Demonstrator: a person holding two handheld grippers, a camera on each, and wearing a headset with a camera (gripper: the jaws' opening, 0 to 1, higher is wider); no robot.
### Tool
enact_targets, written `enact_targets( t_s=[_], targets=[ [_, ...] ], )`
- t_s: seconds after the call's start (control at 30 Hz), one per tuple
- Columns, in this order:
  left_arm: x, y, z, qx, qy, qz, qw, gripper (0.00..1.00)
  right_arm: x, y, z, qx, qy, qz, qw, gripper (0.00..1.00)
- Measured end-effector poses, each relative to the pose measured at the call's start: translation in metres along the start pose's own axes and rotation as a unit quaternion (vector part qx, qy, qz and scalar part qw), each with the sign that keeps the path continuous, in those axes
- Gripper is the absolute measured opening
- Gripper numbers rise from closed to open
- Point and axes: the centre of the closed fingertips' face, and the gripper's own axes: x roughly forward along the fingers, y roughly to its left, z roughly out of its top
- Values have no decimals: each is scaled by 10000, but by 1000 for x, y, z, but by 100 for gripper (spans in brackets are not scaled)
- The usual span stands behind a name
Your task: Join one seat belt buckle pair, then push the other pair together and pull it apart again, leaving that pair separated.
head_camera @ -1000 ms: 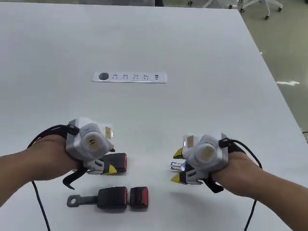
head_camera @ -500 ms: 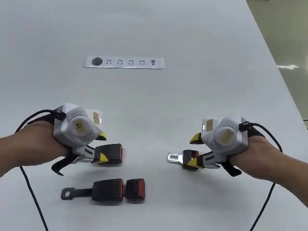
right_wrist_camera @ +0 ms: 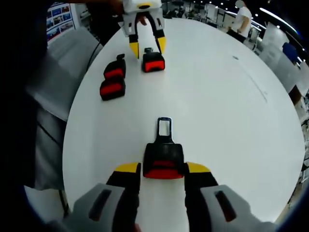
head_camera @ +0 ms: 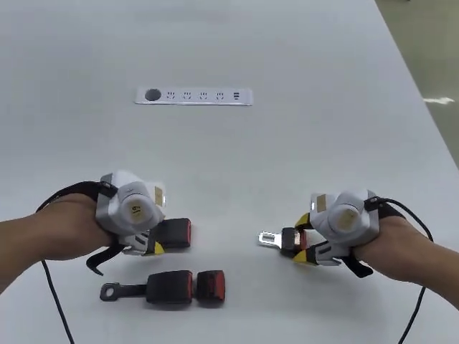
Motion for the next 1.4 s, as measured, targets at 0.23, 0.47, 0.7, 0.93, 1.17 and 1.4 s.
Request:
enact_targets(
  t_s=[0.23,0.47,0.7,0.93,1.17,1.4],
  targets=[
    [9,2,0,1,50,16,10000,34,2,-2,0,7,-72,57,10000,35],
    [11,2,-1,127,61,-77,9999,33,3,-3,0,-100,-120,166,9997,34],
    [11,2,-2,201,101,-32,9997,33,3,-2,3,-119,-25,181,9998,34],
    [11,2,-2,206,49,-39,9998,32,19,12,34,-333,-72,309,9989,34],
    [12,2,-2,285,20,-47,9996,32,35,13,63,-411,-181,383,9983,34],
    [13,2,-2,364,26,-46,9993,32,49,12,88,-535,-208,427,9974,33]
  ],
)
